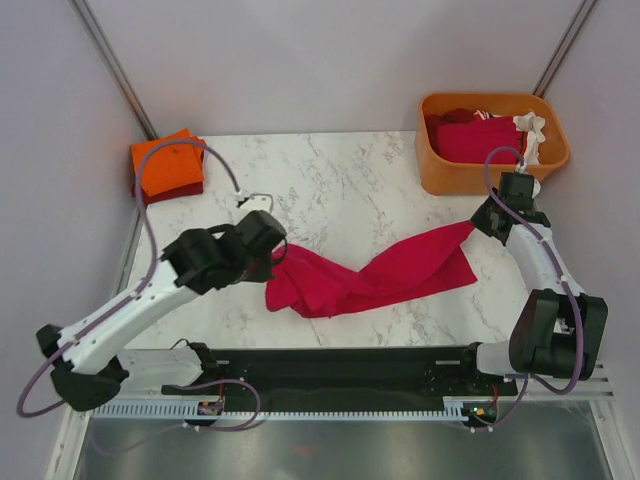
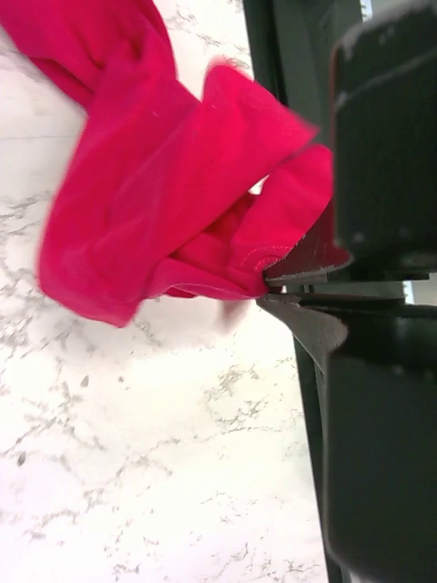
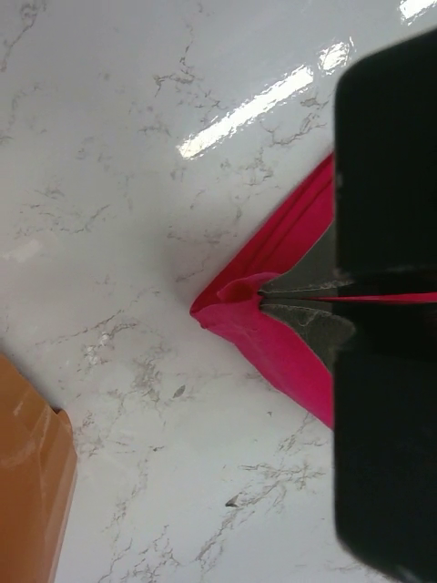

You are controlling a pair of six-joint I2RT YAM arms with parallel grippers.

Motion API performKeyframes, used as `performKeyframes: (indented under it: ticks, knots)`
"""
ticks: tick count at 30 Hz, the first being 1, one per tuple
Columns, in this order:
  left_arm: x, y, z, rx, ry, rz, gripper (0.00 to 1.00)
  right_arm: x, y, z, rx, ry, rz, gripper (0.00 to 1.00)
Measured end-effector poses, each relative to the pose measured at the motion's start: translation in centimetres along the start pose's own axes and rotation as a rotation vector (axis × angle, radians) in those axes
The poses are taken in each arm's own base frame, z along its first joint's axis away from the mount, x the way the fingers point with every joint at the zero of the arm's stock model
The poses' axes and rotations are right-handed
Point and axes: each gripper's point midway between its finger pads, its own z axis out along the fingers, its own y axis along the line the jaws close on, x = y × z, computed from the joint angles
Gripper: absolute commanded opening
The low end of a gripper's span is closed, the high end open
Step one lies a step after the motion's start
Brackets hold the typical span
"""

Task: Fold and stack the t-shirts
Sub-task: Flatten the tshirt out

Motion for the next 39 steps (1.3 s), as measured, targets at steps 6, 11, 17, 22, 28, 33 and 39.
performKeyframes:
  ticks: [6, 11, 17, 22, 28, 33, 39]
  knots:
    - [3.9, 6.0, -0.3, -0.085, 0.023, -0.074, 1.00, -0.1, -0.1, 0.0, -0.008, 0.004, 0.012, 0.00]
    - [8.7, 7.8, 1.4, -0.162, 0.159, -0.102, 0.93, -0.1, 0.1, 0.0, -0.022, 0.008, 0.012, 0.00]
    - [8.7, 5.9, 1.7, -0.087, 0.162, -0.095, 0.81, -0.1, 0.2, 0.0, -0.027, 0.008, 0.012, 0.00]
    - [9.5, 1.7, 4.1, -0.026, 0.196, -0.004, 0.85, 0.0, 0.4, -0.1, -0.041, 0.012, 0.011, 0.00]
    - [10.3, -1.9, 8.5, -0.007, 0.228, 0.047, 0.91, 0.0, 0.8, -0.1, -0.061, 0.017, 0.011, 0.00]
    - [10.6, -3.3, 11.0, -0.011, 0.240, 0.082, 0.77, 0.4, 0.8, -0.1, -0.069, 0.027, 0.010, 0.00]
    - [11.2, -4.2, 12.3, -0.001, 0.256, 0.105, 0.74, 0.7, 0.8, 0.0, -0.070, 0.035, 0.010, 0.00]
